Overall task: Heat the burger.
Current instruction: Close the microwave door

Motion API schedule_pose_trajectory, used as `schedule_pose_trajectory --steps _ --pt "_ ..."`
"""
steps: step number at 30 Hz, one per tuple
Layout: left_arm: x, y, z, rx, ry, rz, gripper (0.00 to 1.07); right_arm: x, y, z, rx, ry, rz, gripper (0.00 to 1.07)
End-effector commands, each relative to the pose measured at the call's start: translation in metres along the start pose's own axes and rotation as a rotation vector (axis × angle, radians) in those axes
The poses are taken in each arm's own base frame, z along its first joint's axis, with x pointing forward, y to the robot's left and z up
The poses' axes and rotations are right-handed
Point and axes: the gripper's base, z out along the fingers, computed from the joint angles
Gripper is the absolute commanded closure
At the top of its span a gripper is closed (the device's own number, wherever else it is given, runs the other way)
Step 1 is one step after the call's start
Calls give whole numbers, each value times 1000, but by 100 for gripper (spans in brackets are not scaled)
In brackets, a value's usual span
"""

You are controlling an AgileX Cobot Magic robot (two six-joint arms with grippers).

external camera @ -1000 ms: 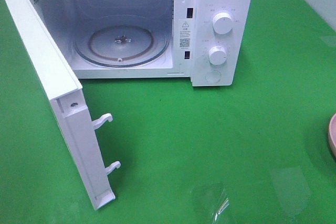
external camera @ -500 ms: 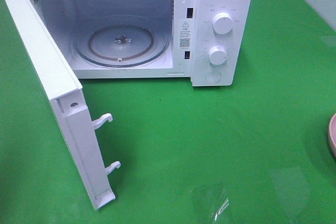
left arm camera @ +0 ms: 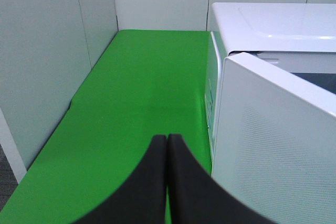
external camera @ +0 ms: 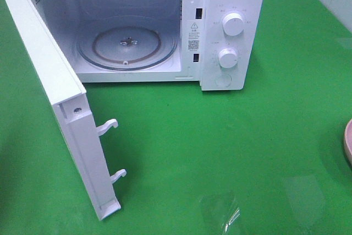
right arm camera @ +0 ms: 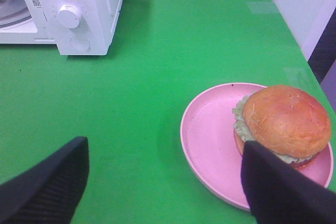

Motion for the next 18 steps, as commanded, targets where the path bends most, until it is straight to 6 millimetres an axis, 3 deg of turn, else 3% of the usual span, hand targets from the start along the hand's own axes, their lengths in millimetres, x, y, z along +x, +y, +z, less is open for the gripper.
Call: schedule_pose_trajectory --steps 1,2,10,18 --pt "9 2 4 -23 -79 -21 107 1 0 -4 1 -34 8 32" --pt "18 3 8 -30 -99 -34 107 1 0 -4 1 -34 8 32" --pt "36 -1 32 6 -92 -41 107 1 0 -4 1 -34 8 32" --pt "61 -18 71 195 -51 -45 107 1 0 -4 1 -34 9 32"
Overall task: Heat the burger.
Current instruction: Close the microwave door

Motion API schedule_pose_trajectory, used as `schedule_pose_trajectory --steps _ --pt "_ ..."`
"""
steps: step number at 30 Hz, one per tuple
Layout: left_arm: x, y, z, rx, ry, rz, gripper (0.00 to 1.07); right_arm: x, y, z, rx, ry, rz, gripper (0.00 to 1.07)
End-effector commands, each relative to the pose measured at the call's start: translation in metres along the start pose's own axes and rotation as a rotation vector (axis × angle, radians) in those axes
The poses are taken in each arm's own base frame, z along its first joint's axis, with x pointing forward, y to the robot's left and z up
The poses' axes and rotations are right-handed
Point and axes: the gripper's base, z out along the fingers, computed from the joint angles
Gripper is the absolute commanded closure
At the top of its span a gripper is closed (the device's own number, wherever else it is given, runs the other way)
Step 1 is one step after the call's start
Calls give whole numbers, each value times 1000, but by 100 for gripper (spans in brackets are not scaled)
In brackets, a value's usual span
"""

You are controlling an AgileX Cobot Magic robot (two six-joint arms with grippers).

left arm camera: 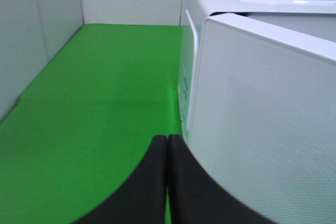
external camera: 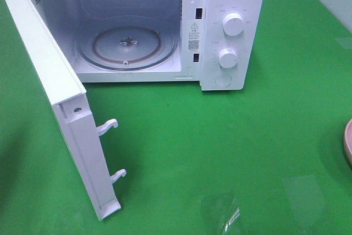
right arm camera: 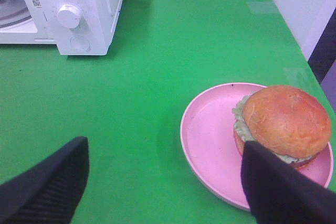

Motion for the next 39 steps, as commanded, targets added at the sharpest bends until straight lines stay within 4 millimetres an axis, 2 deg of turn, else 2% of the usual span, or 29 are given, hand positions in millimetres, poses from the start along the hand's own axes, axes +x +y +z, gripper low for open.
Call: schedule_pose_trajectory --steps 1,4,7,9,14,16,18,21,25,28,30,33,37,39 --pt "2 -5 10 75 -31 -17 107 1 0 -4 1 -34 9 32" --pt "11 -13 25 181 -6 30 107 1 0 -4 1 -34 9 32" --pt "13 -14 33 208 10 46 107 1 0 -4 1 -34 9 32" --pt "14 -19 47 280 32 75 107 1 0 -4 1 -34 9 32" --pt "16 -22 57 311 48 70 107 1 0 -4 1 -34 9 32" --pt "18 -28 64 335 57 70 107 1 0 -4 1 -34 9 32" --pt "23 -44 72 376 71 83 107 1 0 -4 1 -34 8 32" --pt "26 -47 73 368 76 77 107 1 0 -4 1 -34 8 32" --pt "33 -63 78 382 85 90 107 1 0 -4 1 -34 8 32" --pt "33 -66 80 386 86 88 107 1 0 -4 1 -34 8 32" --pt "33 -76 85 386 86 65 107 1 0 -4 1 -34 9 32" --pt "32 -81 88 375 79 51 107 1 0 -4 1 -34 9 32" --pt "32 -96 93 400 76 53 107 1 0 -4 1 -34 9 32" --pt "31 -109 100 423 80 53 107 1 0 -4 1 -34 9 32"
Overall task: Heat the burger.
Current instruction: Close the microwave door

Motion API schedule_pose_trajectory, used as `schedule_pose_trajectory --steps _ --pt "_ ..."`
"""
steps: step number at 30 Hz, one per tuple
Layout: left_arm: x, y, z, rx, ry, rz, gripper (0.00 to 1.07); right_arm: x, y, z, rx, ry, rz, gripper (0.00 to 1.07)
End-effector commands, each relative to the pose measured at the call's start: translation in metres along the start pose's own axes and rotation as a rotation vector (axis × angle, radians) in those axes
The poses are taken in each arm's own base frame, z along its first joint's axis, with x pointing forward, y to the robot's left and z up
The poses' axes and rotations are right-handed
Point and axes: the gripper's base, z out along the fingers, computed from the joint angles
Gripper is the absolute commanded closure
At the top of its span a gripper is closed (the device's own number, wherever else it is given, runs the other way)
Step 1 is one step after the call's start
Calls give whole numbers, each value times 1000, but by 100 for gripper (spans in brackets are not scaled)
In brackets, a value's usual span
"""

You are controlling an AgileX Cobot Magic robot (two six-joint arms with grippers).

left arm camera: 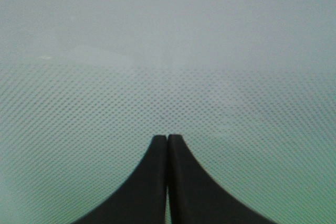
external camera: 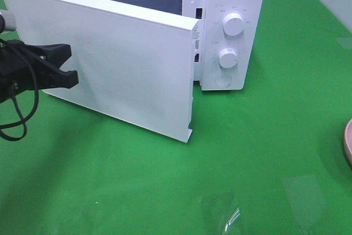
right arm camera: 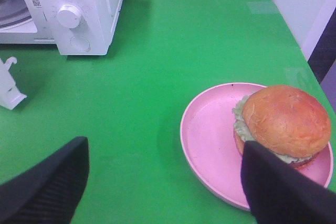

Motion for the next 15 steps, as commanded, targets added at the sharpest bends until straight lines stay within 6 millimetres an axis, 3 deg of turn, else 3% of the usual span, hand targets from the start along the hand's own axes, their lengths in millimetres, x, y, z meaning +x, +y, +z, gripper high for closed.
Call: schedule_pose_trajectory --steps 1,15 --pt "-4 -6 10 7 -6 -3 107 1 0 -4 1 -34 8 32" --pt "-21 -46 65 44 8 -9 107 1 0 -4 1 -34 7 32"
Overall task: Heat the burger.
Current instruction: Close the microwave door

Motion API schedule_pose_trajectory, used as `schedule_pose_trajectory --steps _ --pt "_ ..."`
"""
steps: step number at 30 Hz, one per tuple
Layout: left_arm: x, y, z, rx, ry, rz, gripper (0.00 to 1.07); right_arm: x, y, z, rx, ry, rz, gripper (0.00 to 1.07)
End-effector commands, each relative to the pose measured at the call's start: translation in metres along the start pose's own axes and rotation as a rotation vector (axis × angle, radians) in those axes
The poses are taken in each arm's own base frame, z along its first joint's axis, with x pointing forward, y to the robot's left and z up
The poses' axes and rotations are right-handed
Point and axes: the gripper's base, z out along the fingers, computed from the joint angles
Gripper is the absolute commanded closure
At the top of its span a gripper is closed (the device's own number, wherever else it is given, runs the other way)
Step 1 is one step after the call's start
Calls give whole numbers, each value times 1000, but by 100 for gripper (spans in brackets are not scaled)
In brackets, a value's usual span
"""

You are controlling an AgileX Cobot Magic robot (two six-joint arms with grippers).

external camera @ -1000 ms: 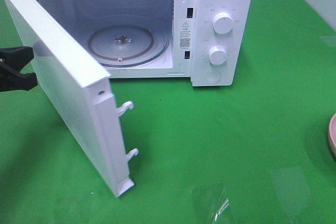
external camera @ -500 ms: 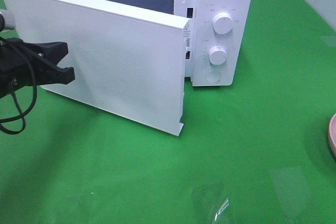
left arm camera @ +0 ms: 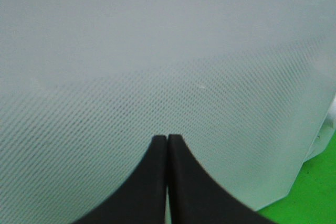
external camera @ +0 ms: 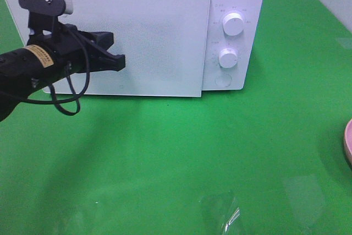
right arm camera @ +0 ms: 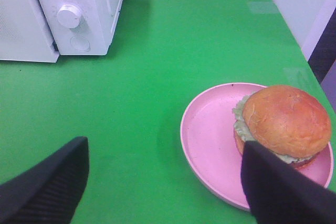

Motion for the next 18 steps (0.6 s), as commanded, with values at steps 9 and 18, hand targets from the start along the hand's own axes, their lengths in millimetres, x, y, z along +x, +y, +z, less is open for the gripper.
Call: schedule_pose_trajectory --steps 9,18 --pt "-13 -29 45 35 4 5 107 1 0 -4 1 -34 8 32" --pt "-20 -49 76 42 -11 -25 107 1 0 -4 1 -34 8 32"
